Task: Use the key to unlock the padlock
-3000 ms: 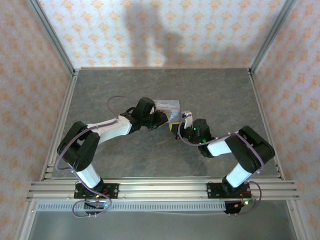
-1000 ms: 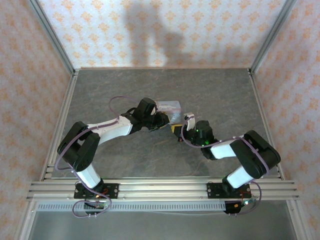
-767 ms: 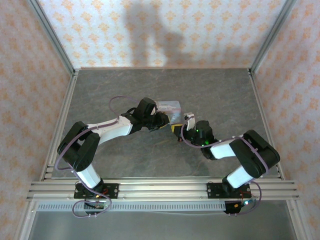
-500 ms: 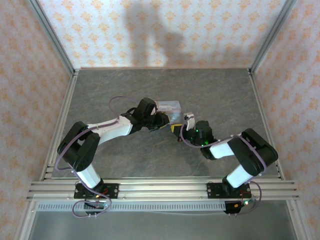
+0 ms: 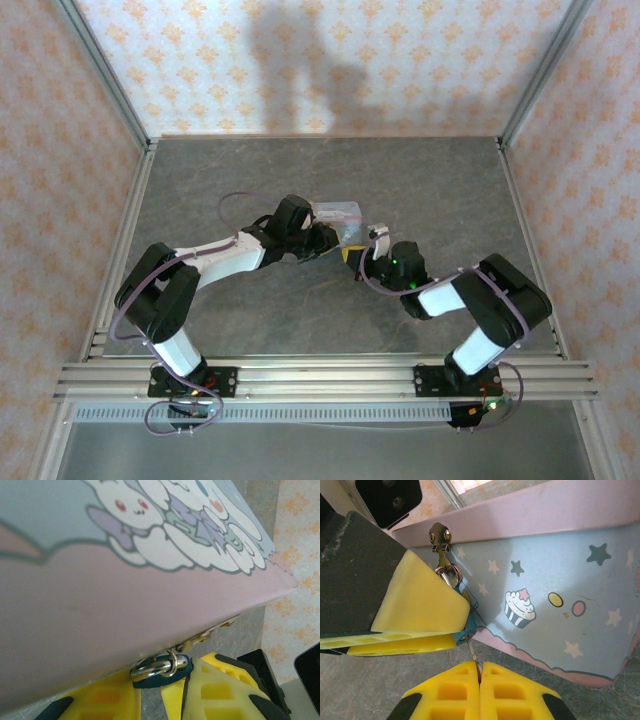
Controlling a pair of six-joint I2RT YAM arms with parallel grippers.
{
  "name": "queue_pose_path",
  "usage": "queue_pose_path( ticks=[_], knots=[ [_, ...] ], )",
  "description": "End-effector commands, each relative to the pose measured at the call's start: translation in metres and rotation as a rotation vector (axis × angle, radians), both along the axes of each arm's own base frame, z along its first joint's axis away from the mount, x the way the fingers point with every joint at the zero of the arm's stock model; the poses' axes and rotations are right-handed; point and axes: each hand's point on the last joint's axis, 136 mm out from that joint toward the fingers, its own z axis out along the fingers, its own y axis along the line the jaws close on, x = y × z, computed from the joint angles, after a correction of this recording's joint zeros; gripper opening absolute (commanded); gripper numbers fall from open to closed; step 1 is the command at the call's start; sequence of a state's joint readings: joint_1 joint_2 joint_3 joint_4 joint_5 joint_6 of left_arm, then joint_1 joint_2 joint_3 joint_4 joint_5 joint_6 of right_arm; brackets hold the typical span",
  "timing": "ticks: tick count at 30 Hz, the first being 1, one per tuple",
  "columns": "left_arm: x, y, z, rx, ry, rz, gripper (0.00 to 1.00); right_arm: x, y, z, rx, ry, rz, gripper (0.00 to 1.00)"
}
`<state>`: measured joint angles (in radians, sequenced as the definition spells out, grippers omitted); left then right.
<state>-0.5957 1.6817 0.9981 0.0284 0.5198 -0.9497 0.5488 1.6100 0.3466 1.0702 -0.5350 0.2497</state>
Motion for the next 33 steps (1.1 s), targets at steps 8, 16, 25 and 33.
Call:
queue_pose_path(
  ticks=[8, 16, 25, 33],
  knots=[
    [0.002, -0.014, 0.033, -0.068, -0.068, -0.04, 0.22, 0.015, 0.005, 0.013, -0.076, -0.192, -0.011, 0.0],
    [0.0, -0.016, 0.033, -0.067, -0.066, -0.046, 0.22, 0.018, 0.009, 0.021, -0.07, -0.231, -0.015, 0.0],
    [-0.001, -0.016, 0.031, -0.066, -0.063, -0.051, 0.22, 0.013, 0.017, 0.043, 0.057, -0.216, 0.06, 0.0],
    [-0.003, -0.017, 0.03, -0.068, -0.06, -0.053, 0.22, 0.012, 0.024, 0.05, 0.087, -0.209, 0.108, 0.0]
  ],
)
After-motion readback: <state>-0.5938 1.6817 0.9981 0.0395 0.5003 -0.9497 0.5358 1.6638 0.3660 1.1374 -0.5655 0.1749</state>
